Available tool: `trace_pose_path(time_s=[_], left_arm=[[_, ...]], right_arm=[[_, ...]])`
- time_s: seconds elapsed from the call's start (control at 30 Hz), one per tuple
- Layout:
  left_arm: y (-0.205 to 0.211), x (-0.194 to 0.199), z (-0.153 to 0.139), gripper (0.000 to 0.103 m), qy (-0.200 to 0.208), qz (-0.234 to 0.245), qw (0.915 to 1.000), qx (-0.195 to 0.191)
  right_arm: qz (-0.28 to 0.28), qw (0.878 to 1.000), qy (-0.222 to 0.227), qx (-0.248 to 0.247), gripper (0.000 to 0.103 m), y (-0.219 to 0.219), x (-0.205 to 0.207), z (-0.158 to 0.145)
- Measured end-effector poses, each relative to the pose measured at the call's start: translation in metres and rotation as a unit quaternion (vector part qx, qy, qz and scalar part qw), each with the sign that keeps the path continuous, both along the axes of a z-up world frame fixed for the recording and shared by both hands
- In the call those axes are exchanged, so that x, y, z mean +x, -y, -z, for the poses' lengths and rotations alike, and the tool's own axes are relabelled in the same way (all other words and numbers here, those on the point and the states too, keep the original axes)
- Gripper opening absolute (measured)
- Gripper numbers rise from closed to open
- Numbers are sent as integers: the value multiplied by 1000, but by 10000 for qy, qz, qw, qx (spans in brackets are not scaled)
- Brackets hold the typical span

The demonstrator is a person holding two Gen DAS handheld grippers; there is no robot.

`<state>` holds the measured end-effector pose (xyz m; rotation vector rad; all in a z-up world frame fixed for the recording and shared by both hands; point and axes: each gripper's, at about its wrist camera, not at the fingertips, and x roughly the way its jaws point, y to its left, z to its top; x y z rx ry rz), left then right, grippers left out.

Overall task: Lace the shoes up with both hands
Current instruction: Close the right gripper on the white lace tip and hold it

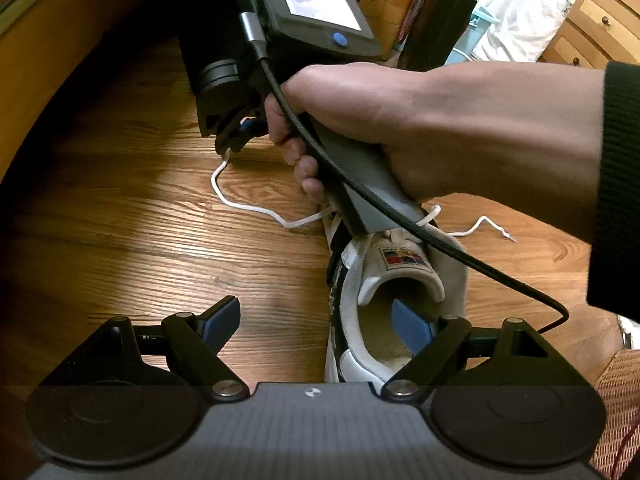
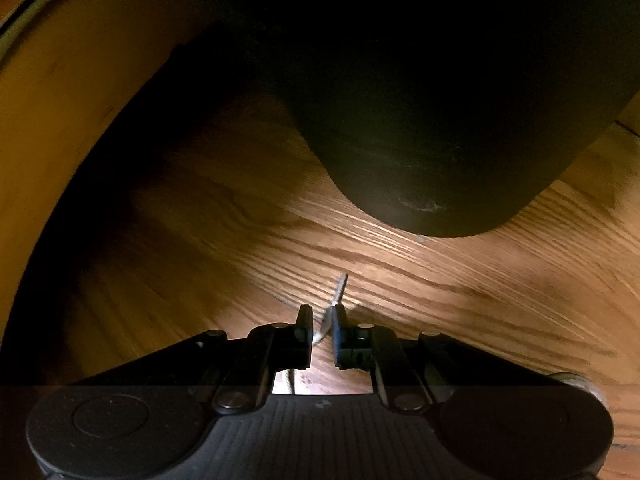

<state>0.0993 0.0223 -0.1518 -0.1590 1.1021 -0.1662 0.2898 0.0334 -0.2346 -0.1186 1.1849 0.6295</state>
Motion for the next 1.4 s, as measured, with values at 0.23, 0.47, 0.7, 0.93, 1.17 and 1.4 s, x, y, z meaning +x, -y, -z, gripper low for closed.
trace_pose_path(time_s=[0.23, 0.47, 0.7, 0.93, 1.17, 1.4], left_arm=[[0, 1, -1, 86, -37, -102, 9999, -43], [0, 3, 2, 86, -91, -191, 9997, -138], [0, 4, 3, 86, -114, -213, 9996, -174], [1, 5, 4, 86, -135, -256, 9994, -176], [2, 3, 8, 86, -132, -301, 9994, -137], [-1, 3, 7, 86, -148, -285, 9994, -142]], right_arm=[[0, 9998, 17, -191, 13, -10, 1, 10], [-46, 9998, -20, -203, 12, -12, -1, 14], [22, 9999, -160, 38, 4, -1, -1, 11], [-132, 9995, 153, 250, 4, 12, -13, -24], [-183, 9984, 285, 444, 10, 33, -22, -46], [-32, 9999, -70, 141, 18, 12, -20, -19]])
